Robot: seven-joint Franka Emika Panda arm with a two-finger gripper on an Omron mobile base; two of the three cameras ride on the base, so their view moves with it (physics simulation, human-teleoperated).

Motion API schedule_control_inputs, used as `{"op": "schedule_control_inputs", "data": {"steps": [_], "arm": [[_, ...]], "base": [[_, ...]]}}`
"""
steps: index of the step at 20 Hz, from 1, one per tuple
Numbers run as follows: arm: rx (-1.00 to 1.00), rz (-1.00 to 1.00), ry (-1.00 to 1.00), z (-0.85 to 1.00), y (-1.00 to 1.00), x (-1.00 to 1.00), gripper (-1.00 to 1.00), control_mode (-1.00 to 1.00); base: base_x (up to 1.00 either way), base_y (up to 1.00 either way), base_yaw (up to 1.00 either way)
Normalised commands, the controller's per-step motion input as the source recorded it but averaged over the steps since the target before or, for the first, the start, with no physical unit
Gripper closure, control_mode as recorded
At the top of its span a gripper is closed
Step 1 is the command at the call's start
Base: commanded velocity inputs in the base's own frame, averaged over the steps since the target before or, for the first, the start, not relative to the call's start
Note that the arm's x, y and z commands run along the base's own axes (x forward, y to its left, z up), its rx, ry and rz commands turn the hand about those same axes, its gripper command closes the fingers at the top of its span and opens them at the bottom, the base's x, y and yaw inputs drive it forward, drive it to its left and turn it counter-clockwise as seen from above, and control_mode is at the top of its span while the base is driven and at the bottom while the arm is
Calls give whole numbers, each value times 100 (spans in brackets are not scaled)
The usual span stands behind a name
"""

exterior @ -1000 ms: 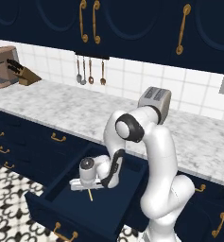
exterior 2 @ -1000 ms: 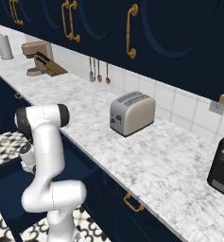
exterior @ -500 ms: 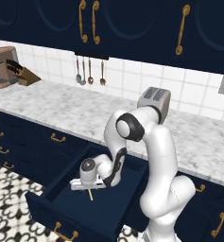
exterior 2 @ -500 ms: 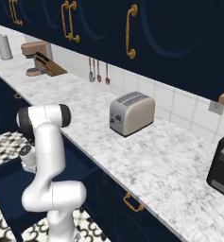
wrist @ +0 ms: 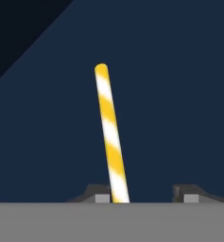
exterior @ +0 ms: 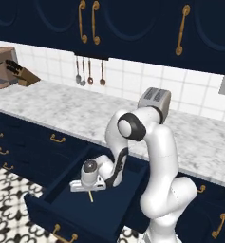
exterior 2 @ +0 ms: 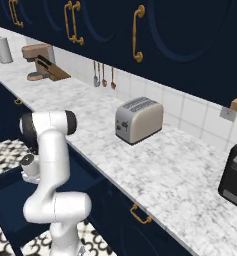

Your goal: Take a straw from the drawer in front and place it inside the glass cup on the dining counter.

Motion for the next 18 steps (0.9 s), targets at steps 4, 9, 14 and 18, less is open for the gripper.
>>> {"op": "schedule_control_inputs", "data": {"steps": [4,9,14,18], "arm": [[0,0,1,-11,79,5,100,-100],[-8,0,6,0,99,24,100,-100],[-10,0,9,0,87,38,100,-100],[-2,0,2,0,79,27,100,-100]], "base": [[0,0,0],[0,0,0],[0,0,0],[0,0,0]]}}
